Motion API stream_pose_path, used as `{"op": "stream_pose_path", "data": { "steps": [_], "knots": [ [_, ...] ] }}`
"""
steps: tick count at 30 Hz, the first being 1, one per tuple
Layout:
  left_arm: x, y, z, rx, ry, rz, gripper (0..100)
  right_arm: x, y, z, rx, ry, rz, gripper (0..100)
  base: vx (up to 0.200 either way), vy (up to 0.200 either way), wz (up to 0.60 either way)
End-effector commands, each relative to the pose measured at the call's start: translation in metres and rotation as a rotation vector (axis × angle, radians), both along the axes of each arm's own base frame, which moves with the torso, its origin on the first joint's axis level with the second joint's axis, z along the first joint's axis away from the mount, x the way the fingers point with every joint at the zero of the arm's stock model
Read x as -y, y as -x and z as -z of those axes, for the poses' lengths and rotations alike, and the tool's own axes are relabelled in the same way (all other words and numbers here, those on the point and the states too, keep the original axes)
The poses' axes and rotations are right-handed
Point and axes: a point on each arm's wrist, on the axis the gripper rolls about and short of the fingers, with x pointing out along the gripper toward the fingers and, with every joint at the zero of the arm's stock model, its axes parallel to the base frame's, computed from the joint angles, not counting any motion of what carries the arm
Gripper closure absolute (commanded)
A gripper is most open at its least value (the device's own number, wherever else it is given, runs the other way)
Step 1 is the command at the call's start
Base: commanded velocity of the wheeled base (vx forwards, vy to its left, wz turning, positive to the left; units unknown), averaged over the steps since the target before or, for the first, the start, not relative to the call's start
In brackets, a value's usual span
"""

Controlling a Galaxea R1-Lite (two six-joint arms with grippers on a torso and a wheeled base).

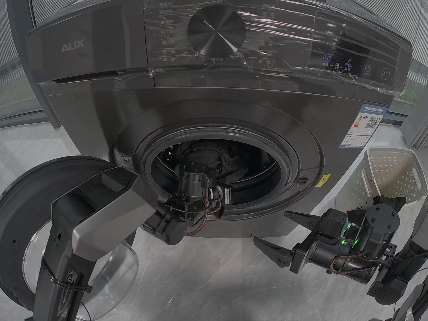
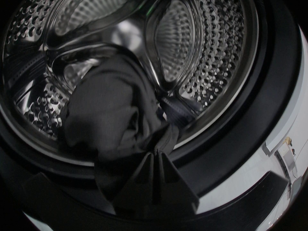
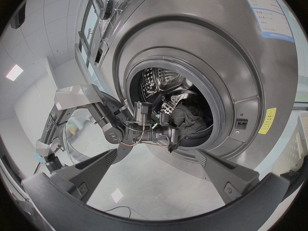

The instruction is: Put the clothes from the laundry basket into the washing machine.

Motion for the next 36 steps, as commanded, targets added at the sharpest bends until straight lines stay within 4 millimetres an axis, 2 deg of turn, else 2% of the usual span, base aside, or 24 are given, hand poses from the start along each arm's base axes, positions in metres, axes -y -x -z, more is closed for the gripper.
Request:
{"op": "stream_pose_path", "data": {
  "steps": [1, 8, 15, 21, 23, 27, 28, 32, 34, 36],
  "knots": [
    [0.005, -0.017, -0.027, 0.095, 0.076, -0.028, 100, -0.001, -0.001, -0.001, 0.005, -0.004, -0.002, 0, 0.0, 0.0, 0.0],
    [0.001, -0.054, -0.048, 0.238, 0.203, -0.135, 100, -0.001, -0.001, -0.001, 0.006, -0.005, -0.002, 0, 0.0, 0.0, 0.0],
    [-0.004, -0.08, -0.064, 0.375, 0.286, -0.186, 100, -0.001, -0.001, -0.001, 0.006, -0.005, 0.001, 0, 0.0, 0.0, 0.0],
    [-0.002, -0.079, -0.062, 0.371, 0.285, -0.186, 100, 0.0, -0.001, -0.001, 0.004, -0.005, 0.002, 0, 0.0, 0.0, 0.0],
    [-0.001, -0.073, -0.053, 0.328, 0.254, -0.18, 100, 0.0, -0.001, -0.001, 0.003, -0.004, 0.002, 0, 0.0, 0.0, 0.0],
    [0.003, -0.052, -0.053, 0.26, 0.206, -0.147, 100, 0.0, -0.001, -0.001, 0.004, -0.005, 0.002, 0, 0.0, 0.0, 0.0],
    [0.004, -0.045, -0.052, 0.239, 0.193, -0.133, 0, 0.0, -0.001, -0.001, 0.004, -0.005, 0.003, 0, 0.0, 0.0, 0.0],
    [0.008, -0.016, -0.065, 0.189, 0.16, -0.087, 0, 0.0, -0.001, -0.001, 0.004, -0.005, 0.0, 0, 0.0, 0.0, 0.0],
    [0.01, -0.004, -0.064, 0.169, 0.128, -0.068, 0, -0.001, 0.0, -0.001, 0.004, -0.003, -0.003, 0, 0.0, 0.0, 0.0],
    [0.009, 0.006, -0.055, 0.147, 0.071, -0.05, 0, -0.002, 0.0, 0.0, 0.002, -0.003, -0.005, 0, 0.0, 0.0, 0.0]
  ]
}}
